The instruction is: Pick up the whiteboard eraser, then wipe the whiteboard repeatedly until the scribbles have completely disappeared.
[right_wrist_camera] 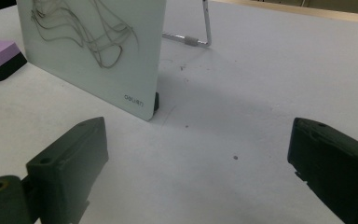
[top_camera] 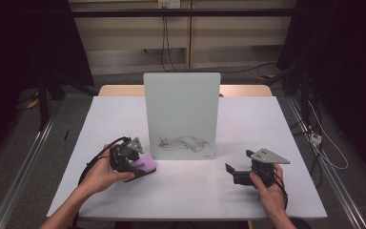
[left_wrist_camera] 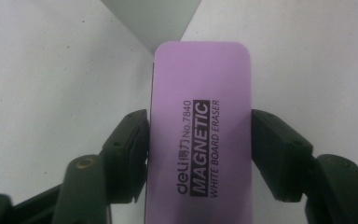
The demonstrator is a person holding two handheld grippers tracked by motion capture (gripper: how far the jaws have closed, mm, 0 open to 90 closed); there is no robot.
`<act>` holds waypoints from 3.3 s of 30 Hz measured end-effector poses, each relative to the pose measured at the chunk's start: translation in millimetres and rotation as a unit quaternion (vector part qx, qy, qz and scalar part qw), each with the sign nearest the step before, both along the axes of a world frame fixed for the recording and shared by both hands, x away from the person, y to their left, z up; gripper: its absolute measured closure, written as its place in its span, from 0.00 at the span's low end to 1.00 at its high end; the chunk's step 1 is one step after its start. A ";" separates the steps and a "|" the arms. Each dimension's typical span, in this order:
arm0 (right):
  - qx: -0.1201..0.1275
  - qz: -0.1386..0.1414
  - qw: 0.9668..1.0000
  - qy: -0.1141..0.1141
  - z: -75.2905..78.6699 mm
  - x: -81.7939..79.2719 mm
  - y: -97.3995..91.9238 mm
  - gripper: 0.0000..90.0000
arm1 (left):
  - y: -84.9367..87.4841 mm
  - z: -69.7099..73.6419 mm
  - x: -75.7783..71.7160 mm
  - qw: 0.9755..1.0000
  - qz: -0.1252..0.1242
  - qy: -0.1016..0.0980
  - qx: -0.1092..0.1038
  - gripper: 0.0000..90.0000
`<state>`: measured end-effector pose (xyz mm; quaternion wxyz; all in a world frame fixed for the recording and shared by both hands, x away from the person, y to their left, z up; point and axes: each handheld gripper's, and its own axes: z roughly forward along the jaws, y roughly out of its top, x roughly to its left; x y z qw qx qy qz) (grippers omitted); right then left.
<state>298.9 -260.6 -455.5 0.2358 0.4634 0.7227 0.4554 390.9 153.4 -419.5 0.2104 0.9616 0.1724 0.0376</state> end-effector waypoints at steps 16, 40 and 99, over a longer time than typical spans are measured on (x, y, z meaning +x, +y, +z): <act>0.000 0.000 1.000 0.000 -0.1 0.1 0.2 0.06 | -3.2 0.9 -2.5 1.000 -0.006 -0.016 0.021 0.45; 0.005 -0.001 1.000 0.001 -0.1 3.7 1.6 0.06 | 19.4 13.1 -11.9 0.992 0.042 -0.023 -0.116 0.45; 0.001 0.009 1.000 -0.003 0.3 1.9 2.7 0.06 | 15.3 26.2 -30.9 0.950 0.095 -0.142 -0.260 0.45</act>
